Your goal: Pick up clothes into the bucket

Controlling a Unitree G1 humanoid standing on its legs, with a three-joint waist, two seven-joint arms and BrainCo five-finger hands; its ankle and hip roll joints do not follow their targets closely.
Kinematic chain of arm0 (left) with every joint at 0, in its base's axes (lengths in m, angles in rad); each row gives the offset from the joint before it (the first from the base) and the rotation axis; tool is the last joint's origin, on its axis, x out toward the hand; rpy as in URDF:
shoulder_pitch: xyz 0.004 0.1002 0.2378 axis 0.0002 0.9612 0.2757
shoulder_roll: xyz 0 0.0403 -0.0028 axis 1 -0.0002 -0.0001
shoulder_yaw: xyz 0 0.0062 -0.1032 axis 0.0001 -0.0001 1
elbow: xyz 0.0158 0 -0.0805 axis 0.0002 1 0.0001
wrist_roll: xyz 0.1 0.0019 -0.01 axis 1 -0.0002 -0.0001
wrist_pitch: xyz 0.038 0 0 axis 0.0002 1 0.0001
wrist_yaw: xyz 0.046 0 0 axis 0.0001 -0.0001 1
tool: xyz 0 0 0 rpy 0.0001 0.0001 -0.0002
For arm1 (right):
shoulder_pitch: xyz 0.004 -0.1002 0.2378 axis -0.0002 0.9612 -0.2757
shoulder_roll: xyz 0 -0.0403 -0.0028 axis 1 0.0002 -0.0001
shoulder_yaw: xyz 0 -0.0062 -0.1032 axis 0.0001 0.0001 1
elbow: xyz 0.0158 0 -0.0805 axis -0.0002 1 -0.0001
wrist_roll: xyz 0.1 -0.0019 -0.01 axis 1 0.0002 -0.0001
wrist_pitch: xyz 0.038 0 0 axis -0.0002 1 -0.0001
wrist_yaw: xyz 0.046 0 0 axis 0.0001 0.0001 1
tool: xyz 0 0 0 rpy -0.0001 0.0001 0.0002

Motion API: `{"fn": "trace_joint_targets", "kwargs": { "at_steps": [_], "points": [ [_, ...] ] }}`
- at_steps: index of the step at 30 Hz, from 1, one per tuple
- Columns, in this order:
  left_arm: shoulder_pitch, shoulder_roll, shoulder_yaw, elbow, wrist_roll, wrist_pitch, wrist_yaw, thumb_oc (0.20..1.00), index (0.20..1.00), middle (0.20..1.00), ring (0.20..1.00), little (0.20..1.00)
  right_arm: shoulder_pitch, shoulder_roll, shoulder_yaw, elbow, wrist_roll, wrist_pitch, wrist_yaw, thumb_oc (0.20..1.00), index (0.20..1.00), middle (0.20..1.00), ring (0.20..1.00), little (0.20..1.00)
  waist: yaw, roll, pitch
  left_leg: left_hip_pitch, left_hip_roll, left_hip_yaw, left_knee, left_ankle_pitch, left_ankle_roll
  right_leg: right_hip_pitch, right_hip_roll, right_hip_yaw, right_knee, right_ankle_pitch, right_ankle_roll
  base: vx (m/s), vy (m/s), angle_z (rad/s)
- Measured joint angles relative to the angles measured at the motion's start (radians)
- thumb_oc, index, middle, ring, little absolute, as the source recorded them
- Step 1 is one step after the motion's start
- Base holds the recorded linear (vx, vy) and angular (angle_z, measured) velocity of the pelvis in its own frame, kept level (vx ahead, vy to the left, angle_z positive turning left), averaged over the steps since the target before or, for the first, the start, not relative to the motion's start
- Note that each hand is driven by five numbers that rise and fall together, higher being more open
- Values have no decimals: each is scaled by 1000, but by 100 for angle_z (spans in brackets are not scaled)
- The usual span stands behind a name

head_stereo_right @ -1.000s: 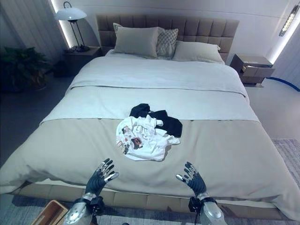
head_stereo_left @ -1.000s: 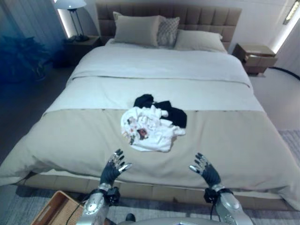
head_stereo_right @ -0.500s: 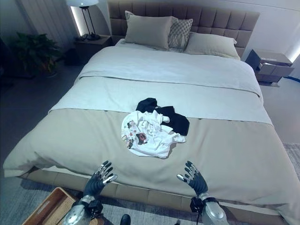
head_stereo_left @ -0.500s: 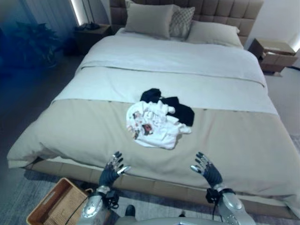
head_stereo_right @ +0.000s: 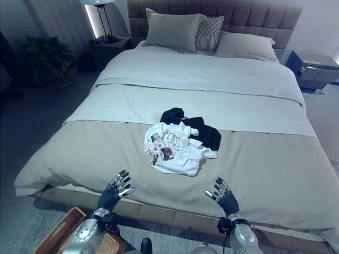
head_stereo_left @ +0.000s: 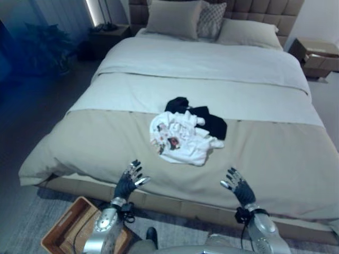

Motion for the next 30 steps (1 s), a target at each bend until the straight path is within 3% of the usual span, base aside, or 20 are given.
{"fn": "trace_joint_targets", "kwargs": {
  "at_steps": [1,3,6,7,8,10,12,14,16,19,20,21,23,26,27,30],
  "points": [
    [0,9,0,2,1,0,1,1000,1000,1000,1000,1000,-9,8,2,8,1,0,0,1000,1000,1000,1000,1000,6,8,9,17,1,-5,-8,8,25,-40,-3,28,90,29,-4,158,66,10],
    [7,17,1,0,1,-1,1,1000,1000,1000,1000,1000,1,17,4,12,1,1,1,1000,1000,1000,1000,1000,4,20,13,30,14,-13,-23,16,36,-61,-5,35,59,-5,23,134,14,14],
    [9,28,2,1,0,-1,1,1000,1000,1000,1000,1000,-9,17,4,15,7,1,4,1000,1000,1000,1000,1000,3,-1,11,27,25,-23,-41,19,40,-65,29,12,-154,0,36,136,-30,0],
    [13,28,3,5,0,-1,0,1000,1000,1000,1000,1000,-19,19,3,19,20,1,4,1000,1000,1000,1000,1000,1,-3,13,26,40,-24,-49,19,40,-64,71,15,-255,15,46,105,-26,7],
    [16,26,1,5,0,-1,0,1000,1000,1000,1000,1000,-19,20,3,18,21,0,3,1000,1000,1000,1000,1000,-7,-7,13,27,43,-29,-51,17,38,-58,82,12,-295,25,53,140,-53,15],
    [36,19,-1,6,0,1,-1,1000,1000,1000,1000,1000,-18,22,1,20,24,0,2,1000,1000,1000,1000,1000,-24,-30,3,33,44,-38,-58,10,18,-35,94,-11,-375,84,45,93,-64,20],
    [46,-7,-3,4,0,2,-3,1000,1000,1000,1000,1000,-16,11,-5,23,34,0,0,1000,1000,1000,1000,1000,-27,-5,13,64,85,-32,-58,-4,-9,-6,135,-24,-381,97,34,104,-95,-4],
    [47,-39,-2,2,-2,2,-5,1000,1000,1000,1000,1000,-8,-20,-4,23,38,1,0,1000,1000,1000,1000,1000,-22,45,3,65,144,-27,-53,-19,-32,22,201,-38,-419,86,14,149,-144,-10],
    [44,-48,-2,1,-2,1,-6,1000,1000,1000,1000,1000,-8,-30,-5,23,38,0,0,1000,1000,1000,1000,1000,-21,55,-5,64,158,-23,-41,-16,-41,27,220,-43,-429,89,10,126,-148,-4],
    [34,-73,-3,1,-3,2,-6,1000,1000,1000,1000,1000,-14,-55,-6,22,40,0,-1,1000,1000,1000,1000,1000,-31,67,-12,45,201,-26,0,-38,-63,30,259,-49,-415,64,-35,90,-176,2],
    [25,-75,-3,3,-4,3,-6,1000,1000,1000,1000,1000,-17,-56,-6,22,42,0,0,1000,1000,1000,1000,1000,-30,63,-14,28,207,-29,42,-31,-75,26,275,-55,-411,57,-47,73,-248,13],
    [7,-52,-2,4,-8,5,-9,1000,1000,1000,1000,1000,-35,-38,-4,33,51,0,0,1000,1000,1000,1000,1000,-33,24,7,-58,191,-51,204,-13,-144,28,262,-53,-406,41,-62,60,-204,10],
    [-12,-24,-4,3,-16,6,-10,1000,1000,1000,1000,1000,-33,-27,3,32,58,-1,0,1000,1000,1000,1000,1000,-13,-28,20,-140,165,-84,383,35,-182,49,237,-31,-430,41,-69,88,-59,-12],
    [-6,-24,-5,3,-26,10,-10,1000,1000,1000,1000,1000,-28,-31,-2,30,58,-6,-5,1000,1000,1000,1000,1000,-12,-43,20,-165,171,-98,462,51,-179,84,230,-31,-447,36,-83,177,61,-1],
    [-10,-24,0,3,-44,10,-10,1000,1000,1000,1000,1000,-32,-25,-3,27,59,-7,-9,1000,1000,1000,1000,1000,-14,-40,18,-152,197,-53,379,18,-163,81,232,-24,-460,29,-94,154,81,-4],
    [-7,-35,-3,7,-51,13,-10,1000,1000,1000,1000,1000,-32,-35,-5,23,59,-9,-10,1000,1000,1000,1000,1000,-16,-14,28,-96,224,-37,136,16,-165,40,235,28,-465,33,-88,222,161,-23]
  ]
}}
